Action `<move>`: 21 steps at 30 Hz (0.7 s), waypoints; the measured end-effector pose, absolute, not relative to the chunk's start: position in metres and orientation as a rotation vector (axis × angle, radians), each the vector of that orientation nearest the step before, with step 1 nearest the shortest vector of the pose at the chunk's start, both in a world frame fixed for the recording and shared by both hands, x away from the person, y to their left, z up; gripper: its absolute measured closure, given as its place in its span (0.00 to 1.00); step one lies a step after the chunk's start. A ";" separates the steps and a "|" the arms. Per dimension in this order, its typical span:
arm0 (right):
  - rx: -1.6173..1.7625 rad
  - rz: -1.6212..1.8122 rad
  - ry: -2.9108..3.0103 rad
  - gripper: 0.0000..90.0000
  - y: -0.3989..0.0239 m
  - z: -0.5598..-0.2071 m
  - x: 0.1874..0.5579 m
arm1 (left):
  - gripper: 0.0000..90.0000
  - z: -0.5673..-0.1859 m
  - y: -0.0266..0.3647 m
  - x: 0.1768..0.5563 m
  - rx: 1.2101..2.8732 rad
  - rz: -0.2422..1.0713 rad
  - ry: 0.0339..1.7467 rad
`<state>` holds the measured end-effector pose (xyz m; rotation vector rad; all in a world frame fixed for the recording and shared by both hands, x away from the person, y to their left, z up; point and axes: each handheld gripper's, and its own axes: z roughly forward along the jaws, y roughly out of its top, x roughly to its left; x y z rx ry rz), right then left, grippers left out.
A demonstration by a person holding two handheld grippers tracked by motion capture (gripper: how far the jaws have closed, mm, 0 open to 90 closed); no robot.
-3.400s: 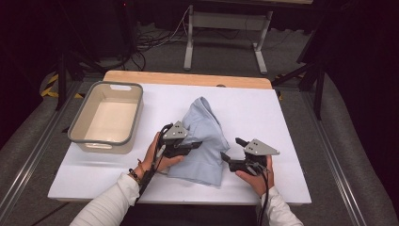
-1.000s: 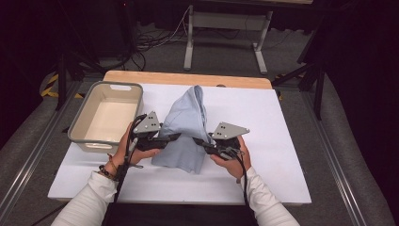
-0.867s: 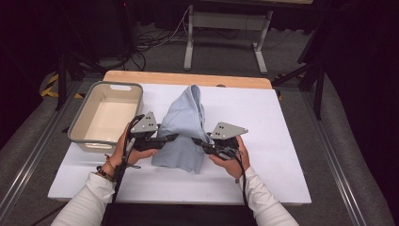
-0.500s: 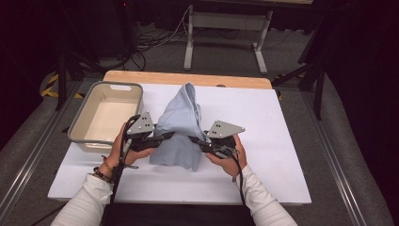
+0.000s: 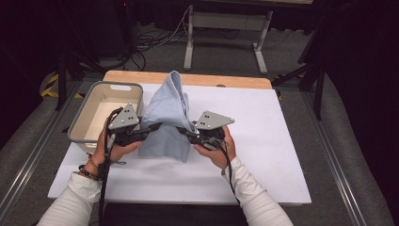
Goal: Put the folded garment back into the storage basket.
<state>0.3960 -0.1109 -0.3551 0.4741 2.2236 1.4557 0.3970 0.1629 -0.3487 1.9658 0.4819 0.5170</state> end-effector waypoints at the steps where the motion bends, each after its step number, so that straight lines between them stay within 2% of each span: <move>1: 0.469 1.457 2.223 0.82 -0.109 -0.354 0.397 | 0.78 -0.347 0.165 0.397 1.963 0.522 0.487; 21: 0.421 1.560 2.181 0.82 -0.053 -0.329 0.419 | 0.79 -0.315 0.216 0.397 1.943 0.640 0.566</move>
